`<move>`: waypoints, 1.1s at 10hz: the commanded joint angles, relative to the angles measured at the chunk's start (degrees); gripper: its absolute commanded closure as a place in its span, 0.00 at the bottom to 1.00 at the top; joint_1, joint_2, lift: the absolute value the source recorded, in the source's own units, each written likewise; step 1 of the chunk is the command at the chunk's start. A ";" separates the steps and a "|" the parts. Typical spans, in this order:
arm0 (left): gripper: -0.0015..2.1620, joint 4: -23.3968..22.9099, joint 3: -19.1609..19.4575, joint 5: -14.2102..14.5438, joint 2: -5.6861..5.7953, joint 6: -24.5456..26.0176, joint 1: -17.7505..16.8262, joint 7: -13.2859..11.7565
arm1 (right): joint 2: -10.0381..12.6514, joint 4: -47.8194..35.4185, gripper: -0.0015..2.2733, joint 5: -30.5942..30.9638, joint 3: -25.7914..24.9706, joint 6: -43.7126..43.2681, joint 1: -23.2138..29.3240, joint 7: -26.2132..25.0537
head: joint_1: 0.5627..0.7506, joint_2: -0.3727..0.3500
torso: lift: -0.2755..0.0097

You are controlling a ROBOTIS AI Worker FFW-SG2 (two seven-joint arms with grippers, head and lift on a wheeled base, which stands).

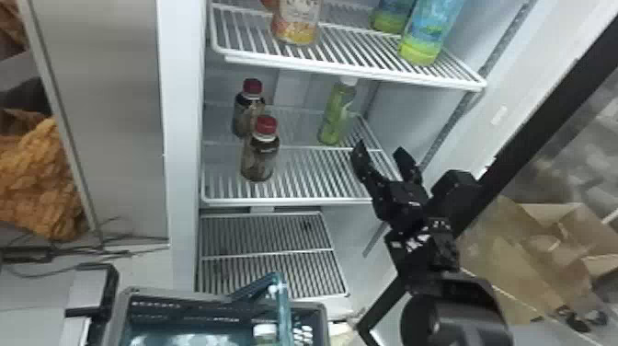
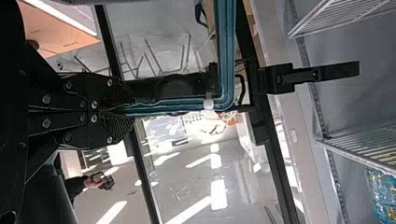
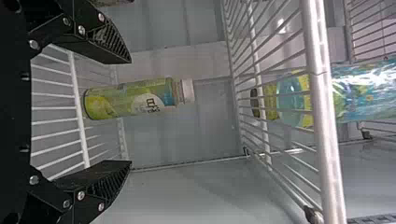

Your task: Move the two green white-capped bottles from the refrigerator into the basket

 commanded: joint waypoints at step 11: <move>0.53 0.06 -0.13 0.44 0.01 -0.26 -0.28 0.00 | -2.03 15.95 0.13 3.87 3.99 -0.07 -16.11 -1.09 | 0.70 0.03 | 0.04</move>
